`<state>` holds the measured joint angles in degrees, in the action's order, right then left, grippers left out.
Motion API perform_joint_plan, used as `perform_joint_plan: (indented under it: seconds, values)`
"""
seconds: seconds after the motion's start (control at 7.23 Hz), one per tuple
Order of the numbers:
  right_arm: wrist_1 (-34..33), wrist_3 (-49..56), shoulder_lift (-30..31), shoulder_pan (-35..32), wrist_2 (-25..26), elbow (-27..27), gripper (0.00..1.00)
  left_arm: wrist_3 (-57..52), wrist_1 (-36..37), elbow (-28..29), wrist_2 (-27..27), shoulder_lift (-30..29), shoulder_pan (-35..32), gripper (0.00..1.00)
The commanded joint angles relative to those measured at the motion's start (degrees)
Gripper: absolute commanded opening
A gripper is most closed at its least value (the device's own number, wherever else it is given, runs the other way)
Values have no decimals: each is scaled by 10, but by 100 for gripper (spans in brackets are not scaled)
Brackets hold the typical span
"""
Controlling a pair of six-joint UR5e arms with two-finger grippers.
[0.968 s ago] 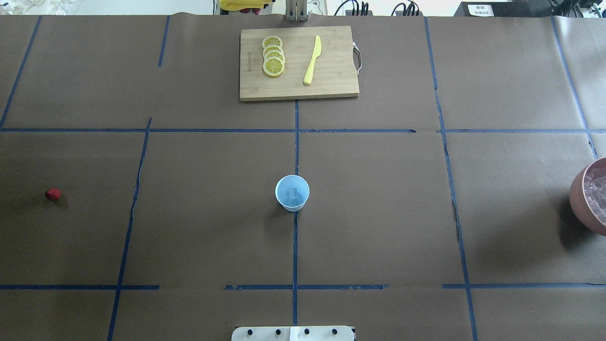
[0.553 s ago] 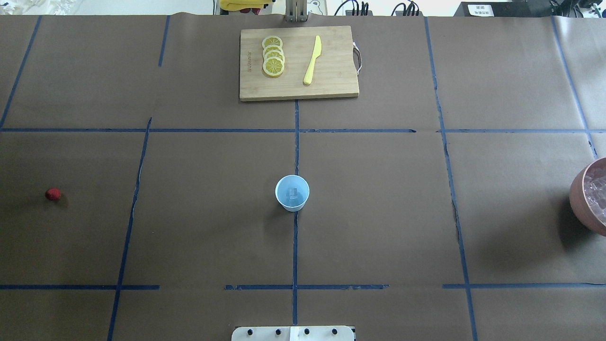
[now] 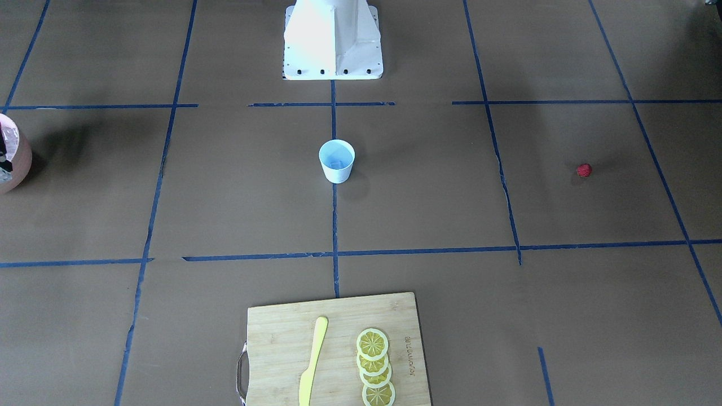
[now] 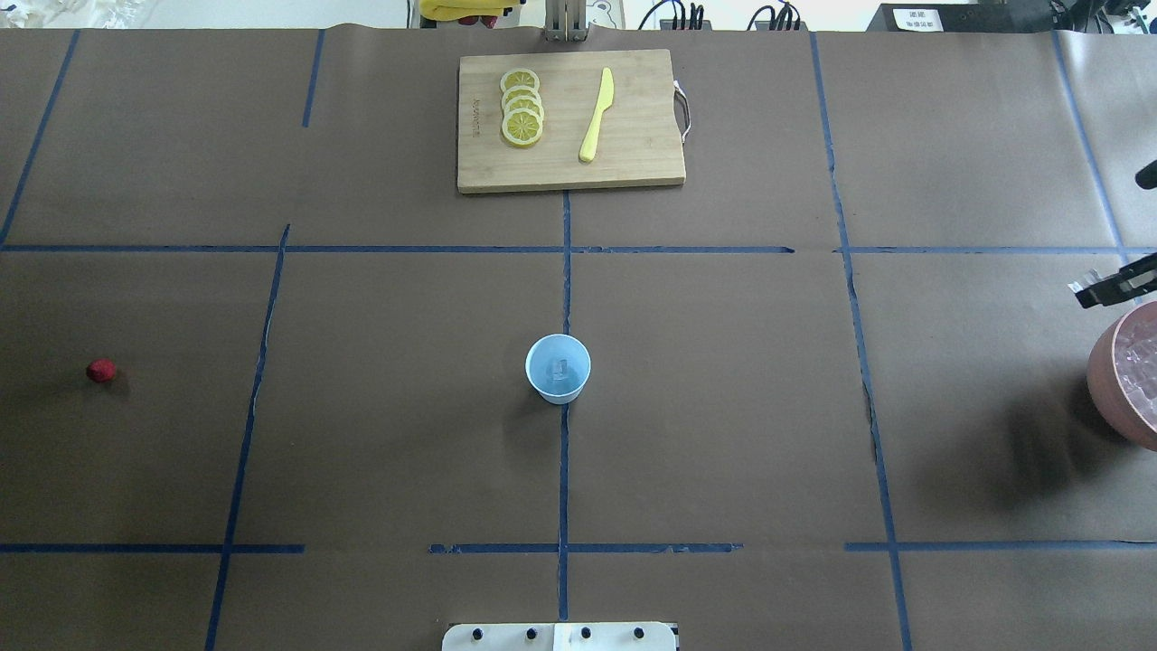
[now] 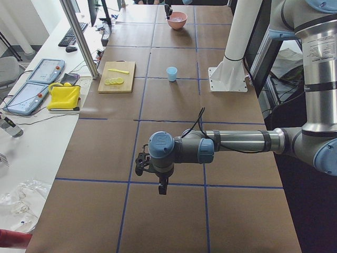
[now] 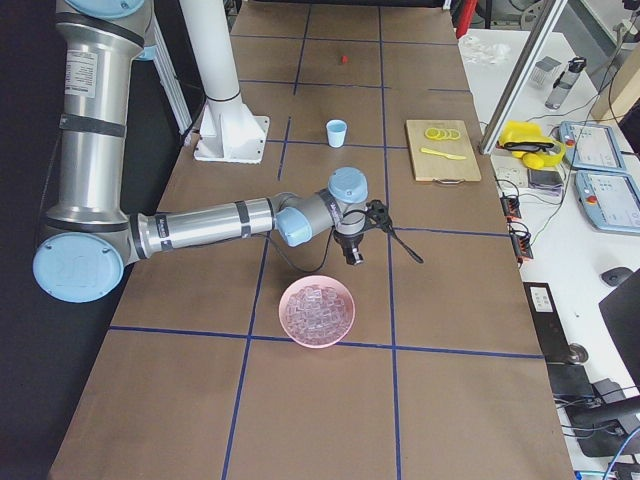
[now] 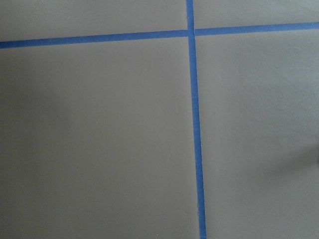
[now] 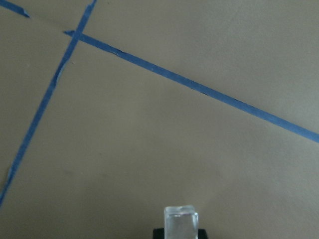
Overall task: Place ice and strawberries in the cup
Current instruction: 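Carry the ice cube with the right gripper over the cup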
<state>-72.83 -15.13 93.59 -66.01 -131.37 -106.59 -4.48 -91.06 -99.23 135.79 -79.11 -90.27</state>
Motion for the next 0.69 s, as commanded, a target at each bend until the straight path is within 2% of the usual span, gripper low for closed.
perform_joint_plan:
  seconds: [0.0,0.41,0.55]
  values:
    - [-59,-123,-115,68,8,0,0,0,0,0,0,0,0,100]
    - [-192,-288,-291,191,95,2,0,0,0,0,0,-1,0,100]
    - [-219,-347,-339,228,122,6,0,0,0,-1,0,-1,0,100]
